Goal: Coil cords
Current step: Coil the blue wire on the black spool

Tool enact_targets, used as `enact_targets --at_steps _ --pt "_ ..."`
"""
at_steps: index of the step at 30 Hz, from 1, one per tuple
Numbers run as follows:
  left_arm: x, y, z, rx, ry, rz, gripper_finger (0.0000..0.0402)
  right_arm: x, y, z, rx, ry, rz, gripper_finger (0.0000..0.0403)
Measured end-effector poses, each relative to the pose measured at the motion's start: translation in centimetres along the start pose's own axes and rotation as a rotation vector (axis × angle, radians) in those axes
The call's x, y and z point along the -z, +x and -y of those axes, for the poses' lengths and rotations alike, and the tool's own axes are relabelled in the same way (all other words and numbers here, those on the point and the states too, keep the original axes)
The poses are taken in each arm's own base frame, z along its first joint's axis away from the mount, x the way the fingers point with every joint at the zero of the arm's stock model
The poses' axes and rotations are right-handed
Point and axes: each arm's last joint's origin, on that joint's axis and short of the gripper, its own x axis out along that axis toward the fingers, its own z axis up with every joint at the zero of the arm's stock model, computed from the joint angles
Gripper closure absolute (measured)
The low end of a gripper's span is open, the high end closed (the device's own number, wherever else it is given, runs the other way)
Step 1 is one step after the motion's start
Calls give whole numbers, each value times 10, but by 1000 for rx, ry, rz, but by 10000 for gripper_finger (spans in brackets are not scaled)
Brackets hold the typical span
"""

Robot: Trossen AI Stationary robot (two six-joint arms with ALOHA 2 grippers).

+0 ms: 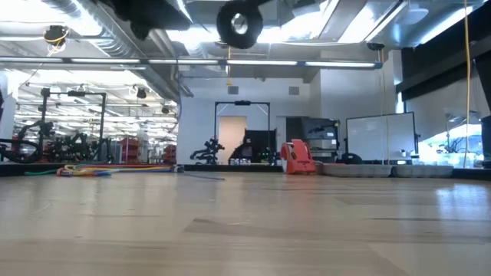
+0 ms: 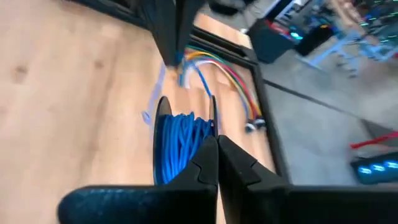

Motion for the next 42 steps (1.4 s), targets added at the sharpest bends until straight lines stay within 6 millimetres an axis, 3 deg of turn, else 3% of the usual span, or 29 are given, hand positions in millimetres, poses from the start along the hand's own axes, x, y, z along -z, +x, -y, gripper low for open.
enact_targets --at_steps 6,13,19,27,42 --pt "-7 -12 3 43 -32 69 399 6 21 -6 145 -48 -74 403" --pt "-13 6 19 69 -38 153 399 6 45 -13 203 -40 -48 403" --pt "-12 28 29 54 -25 203 400 4 53 -15 169 -15 -3 403" --pt "-4 50 35 34 -30 205 397 -12 43 -6 162 112 139 403" --pt "-5 56 30 -91 -17 209 396 -42 -3 22 88 213 388 403"
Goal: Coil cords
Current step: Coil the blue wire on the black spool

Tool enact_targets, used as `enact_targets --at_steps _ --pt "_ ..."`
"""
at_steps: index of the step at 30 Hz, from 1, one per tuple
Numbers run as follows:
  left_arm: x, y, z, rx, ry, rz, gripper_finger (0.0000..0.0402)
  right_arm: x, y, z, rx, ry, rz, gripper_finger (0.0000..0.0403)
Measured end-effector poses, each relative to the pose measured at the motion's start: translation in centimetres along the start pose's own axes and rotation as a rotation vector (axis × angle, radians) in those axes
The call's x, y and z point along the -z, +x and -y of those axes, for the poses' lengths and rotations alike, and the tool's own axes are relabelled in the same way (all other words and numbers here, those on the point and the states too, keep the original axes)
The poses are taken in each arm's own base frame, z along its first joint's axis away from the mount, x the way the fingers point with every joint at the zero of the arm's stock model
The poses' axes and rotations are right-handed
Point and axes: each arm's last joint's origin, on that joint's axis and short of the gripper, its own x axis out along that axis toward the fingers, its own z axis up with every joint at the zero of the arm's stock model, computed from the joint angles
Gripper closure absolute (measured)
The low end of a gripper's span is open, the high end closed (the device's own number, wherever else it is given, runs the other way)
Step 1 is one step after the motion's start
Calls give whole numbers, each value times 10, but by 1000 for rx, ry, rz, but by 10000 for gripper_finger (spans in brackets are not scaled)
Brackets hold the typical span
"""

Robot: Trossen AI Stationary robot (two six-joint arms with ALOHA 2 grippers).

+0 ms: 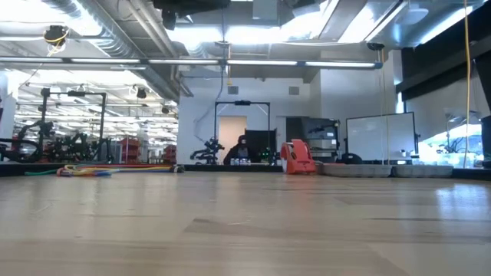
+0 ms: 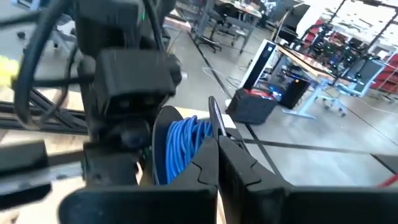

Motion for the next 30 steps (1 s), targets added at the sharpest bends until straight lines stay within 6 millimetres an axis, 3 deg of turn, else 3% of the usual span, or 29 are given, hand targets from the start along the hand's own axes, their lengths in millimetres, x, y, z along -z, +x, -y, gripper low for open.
enact_targets --at_steps 21,30 --pt "6 1 -1 -5 53 -39 396 -74 -40 23 -38 -11 108 403" --pt "1 -11 -12 -213 181 -55 396 -64 -51 8 -124 -69 -43 403"
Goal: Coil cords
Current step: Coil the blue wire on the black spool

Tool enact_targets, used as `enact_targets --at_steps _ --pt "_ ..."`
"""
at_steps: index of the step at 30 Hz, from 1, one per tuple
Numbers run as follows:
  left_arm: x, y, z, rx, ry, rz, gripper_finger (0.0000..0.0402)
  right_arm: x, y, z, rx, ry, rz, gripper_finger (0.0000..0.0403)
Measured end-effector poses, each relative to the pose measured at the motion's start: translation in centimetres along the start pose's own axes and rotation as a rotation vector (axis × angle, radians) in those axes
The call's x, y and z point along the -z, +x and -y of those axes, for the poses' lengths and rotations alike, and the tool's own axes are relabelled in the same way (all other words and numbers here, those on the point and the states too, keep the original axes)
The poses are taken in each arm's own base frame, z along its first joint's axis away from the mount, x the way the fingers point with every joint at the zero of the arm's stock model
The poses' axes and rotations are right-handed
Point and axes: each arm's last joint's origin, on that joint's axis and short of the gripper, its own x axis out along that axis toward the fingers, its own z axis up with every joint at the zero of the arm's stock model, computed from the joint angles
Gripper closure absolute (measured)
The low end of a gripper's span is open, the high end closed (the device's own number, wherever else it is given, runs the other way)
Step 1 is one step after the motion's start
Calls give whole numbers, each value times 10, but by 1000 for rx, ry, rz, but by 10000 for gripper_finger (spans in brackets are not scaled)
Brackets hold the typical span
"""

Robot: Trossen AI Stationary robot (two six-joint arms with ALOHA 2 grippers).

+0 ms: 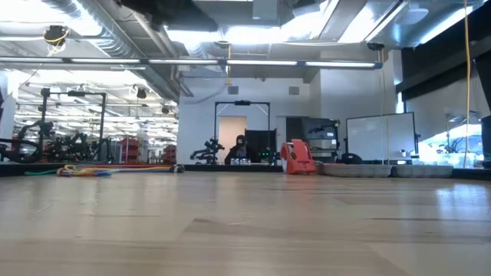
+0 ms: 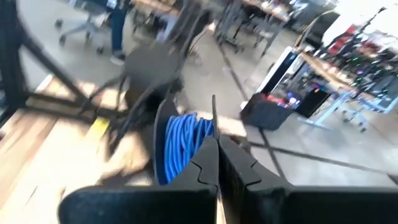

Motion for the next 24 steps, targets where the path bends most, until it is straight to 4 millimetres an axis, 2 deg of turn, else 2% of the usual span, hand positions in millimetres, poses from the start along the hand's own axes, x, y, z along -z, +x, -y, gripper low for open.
enact_targets --at_steps 7,13,18,24 --pt "-20 -26 -31 -59 3 55 396 17 -3 -9 -53 -34 -163 403" --pt "-29 -54 -46 45 -91 104 396 39 5 -12 30 -94 -274 403" --pt "-36 -64 -45 209 -176 165 396 61 20 -11 73 -107 -329 403" --pt "-37 -54 -35 227 -257 181 396 80 48 -9 116 -85 -338 403"
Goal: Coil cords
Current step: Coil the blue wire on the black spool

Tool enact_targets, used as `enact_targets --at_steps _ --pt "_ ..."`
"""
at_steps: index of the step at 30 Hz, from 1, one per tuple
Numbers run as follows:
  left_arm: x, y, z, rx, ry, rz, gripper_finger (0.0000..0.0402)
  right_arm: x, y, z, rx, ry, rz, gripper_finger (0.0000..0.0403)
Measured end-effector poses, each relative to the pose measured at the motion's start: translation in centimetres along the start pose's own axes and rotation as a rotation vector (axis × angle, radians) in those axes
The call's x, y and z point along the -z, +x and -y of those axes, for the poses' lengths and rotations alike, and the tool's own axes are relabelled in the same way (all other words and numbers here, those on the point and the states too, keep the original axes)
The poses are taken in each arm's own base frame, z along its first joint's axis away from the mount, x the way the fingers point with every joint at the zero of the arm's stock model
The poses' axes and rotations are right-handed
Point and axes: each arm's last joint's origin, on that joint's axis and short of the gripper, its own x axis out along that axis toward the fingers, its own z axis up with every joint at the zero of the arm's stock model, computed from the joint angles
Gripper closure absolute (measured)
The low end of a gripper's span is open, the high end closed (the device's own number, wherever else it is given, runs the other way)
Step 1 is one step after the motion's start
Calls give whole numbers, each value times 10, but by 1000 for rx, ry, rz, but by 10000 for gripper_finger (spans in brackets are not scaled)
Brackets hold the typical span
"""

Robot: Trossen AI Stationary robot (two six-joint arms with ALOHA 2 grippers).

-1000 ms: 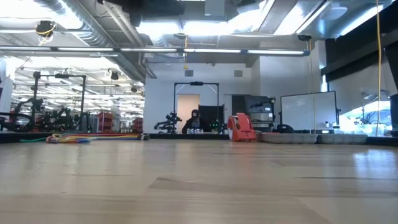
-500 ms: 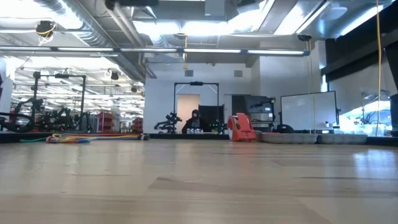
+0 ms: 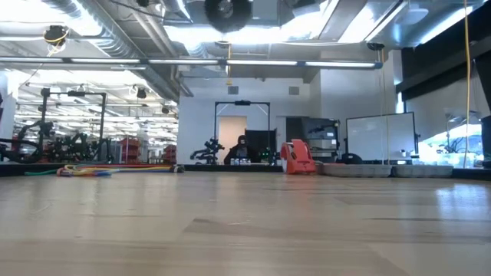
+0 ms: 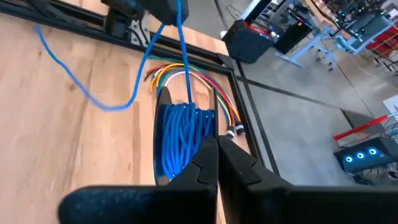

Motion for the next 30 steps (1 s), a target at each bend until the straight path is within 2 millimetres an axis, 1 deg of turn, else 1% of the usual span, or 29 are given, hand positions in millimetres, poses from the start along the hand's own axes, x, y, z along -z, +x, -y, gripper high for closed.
enact_targets --at_steps 4,8,16,22,24,30 --pt "4 12 8 0 -30 26 396 2 19 -3 4 20 2 403" --pt "11 23 16 -2 -52 29 396 0 27 -4 25 58 33 403" --pt "25 39 27 -6 -57 19 396 -9 27 -2 41 112 119 403" --pt "34 47 31 -17 -40 -4 396 -17 25 1 51 135 199 403" --pt "36 50 30 -28 -37 -10 396 -19 22 3 48 142 216 403" --pt "38 56 29 -36 -50 -4 396 -36 11 13 53 157 283 403"
